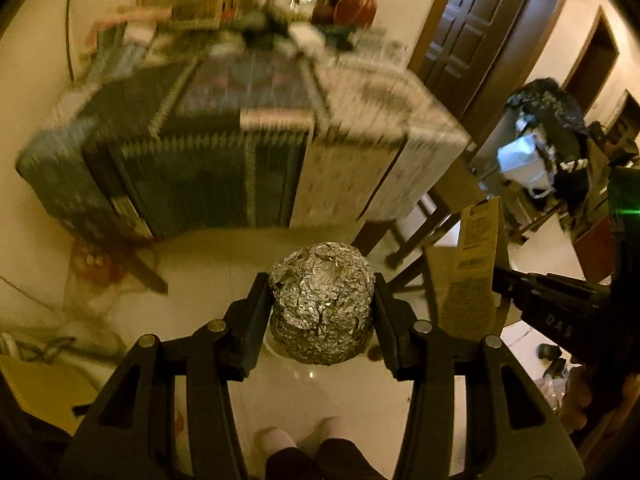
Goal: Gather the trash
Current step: 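Carry the foil ball and cardboard down over the white bin, then open the right tool to drop the cardboard into the white bin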
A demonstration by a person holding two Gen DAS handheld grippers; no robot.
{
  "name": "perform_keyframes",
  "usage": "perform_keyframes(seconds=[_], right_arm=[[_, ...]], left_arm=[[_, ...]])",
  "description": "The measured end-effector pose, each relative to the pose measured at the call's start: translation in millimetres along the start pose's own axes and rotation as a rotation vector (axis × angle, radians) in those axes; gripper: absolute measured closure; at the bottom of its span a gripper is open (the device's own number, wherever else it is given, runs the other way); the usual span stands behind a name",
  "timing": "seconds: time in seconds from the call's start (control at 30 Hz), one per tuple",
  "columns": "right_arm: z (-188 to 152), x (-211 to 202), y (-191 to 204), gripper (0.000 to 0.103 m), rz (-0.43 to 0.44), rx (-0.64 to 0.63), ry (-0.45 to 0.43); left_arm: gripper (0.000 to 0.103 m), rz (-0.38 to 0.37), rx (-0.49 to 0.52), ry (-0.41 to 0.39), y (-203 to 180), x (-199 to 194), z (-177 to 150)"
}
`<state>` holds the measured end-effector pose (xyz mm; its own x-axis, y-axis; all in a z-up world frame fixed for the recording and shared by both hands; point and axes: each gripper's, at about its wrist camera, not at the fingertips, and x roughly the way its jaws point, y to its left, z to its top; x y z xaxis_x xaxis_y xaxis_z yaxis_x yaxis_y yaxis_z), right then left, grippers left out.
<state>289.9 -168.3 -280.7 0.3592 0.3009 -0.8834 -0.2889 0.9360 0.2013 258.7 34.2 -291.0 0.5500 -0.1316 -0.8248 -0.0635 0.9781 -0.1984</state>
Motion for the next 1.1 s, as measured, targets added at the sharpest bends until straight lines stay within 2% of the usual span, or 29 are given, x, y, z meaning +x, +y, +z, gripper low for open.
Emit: perform_keyframes(seconds=[0.13,0.33,0.57,0.73,0.87,0.97,1.03,1.1], right_arm=[[-12,60,-9,0.102,0.000,-0.009,0.064],[-39,157,-13,0.102,-0.009,-0.041,0.138],[-65,258,-21,0.102,-0.052,-0.061,0.171],[-71,307,-28,0.102,-0.032,-0.050,0.179],[-74,334,-34,0.100,0.032,-0.023,0.225],[-77,346,-38,0.083,0.052,0.001,0.270],[-78,346,-39,0.064,0.061,0.006,0.269],[-79,339,-39,0.058,0.057,0.006,0.260]], left_arm=[[0.055,0.017,-0.028,0.080,17,65,-21],[0.055,0.026,-0.059,0.156,43,150,-56],[0.055,0.058,-0.061,0.214,74,239,-100],[0.055,0.060,-0.066,0.244,86,285,-117],[0.055,0.030,-0.078,0.280,92,314,-124],[0.055,0.020,-0.071,0.294,93,330,-123],[0.055,0.009,-0.065,0.299,90,336,-120],[0.055,0.004,-0.052,0.303,89,341,-118]])
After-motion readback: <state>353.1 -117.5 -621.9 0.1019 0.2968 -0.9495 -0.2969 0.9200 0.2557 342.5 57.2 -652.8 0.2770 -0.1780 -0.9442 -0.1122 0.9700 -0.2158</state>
